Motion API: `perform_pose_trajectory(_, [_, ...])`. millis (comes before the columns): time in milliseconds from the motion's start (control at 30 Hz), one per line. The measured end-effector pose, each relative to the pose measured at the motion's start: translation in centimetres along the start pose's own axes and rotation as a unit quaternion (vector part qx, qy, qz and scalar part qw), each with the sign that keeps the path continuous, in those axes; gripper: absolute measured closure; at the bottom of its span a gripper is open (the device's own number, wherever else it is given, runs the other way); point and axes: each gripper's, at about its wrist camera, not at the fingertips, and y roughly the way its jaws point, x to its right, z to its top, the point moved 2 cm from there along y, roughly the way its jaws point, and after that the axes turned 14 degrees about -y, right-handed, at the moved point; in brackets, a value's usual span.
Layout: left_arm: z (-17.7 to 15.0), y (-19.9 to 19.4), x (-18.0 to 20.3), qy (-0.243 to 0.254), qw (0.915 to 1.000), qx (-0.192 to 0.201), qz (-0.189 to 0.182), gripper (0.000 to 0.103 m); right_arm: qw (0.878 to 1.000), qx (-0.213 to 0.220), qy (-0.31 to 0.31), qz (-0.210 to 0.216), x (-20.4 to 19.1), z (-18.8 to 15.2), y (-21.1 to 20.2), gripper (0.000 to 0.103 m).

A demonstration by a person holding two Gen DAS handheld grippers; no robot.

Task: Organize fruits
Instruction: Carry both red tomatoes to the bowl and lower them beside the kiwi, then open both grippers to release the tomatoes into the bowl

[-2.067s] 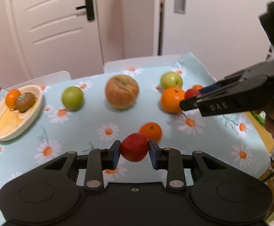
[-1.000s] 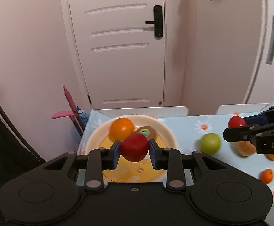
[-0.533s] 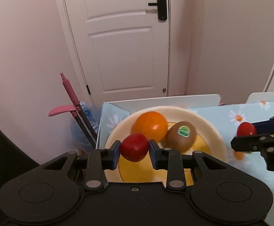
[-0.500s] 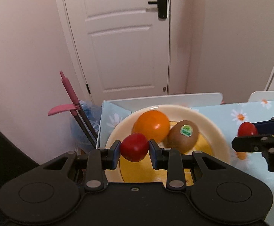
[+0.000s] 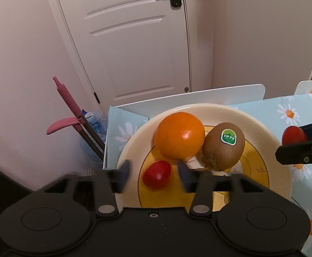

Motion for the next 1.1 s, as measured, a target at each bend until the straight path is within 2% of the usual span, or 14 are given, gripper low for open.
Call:
perform_pose_trajectory(33, [0.0,-0.2,0.0,-0.002,1.0,0.003,0.0,0.023,1.0,0.0,0.0,0.0,0.1,0.0,0.0,0.057])
perform_pose_trajectory(133, [-0.1,-1.0,-0.1,-0.009,1.0,0.002,-0.004,0.02,1.0,0.001,-0.003,0.001,0.2,0.1,-0.1,0.057])
perform_pose_trajectory(233, [-0.4,-2.0,-0.2,-0.025,0.9997,0.002,-0.007,0.01,1.0,0.001,-0.01,0.005,0.4,0.3,-0.1,0.057])
perform_pose_trajectory(567, [-1.8,-4.4,-0.6,-0.059,0.9982,-0.008,0.004,0.008,0.998,-0.005,-0.053,0.027,0.0,0.8,1.0,0.057])
perform_pose_trajectory(967, [-2.9,-6.5,-1.1,-0.081,0.9966,0.004,0.018,0.004,0.995,-0.017,-0.093,0.04,-0.8,0.7,3.3,0.056])
perform_pose_trajectory(1000, [-2.9,-6.6,-1.1,-0.083,0.9964,0.005,0.018,0.004,0.994,-0.013,-0.097,0.04,-0.9,0.7,3.2,0.053])
perform_pose_trajectory(1067, [-3.0,-6.8,-1.1,-0.084,0.9963,0.006,0.019,0.004,0.994,-0.006,-0.104,0.036,-1.0,0.6,3.0,0.031])
perform_pose_trajectory(1100, [-3.0,-7.0,-1.1,-0.083,0.9963,0.007,0.02,0.004,0.994,-0.003,-0.104,0.028,-1.0,0.6,2.8,0.016])
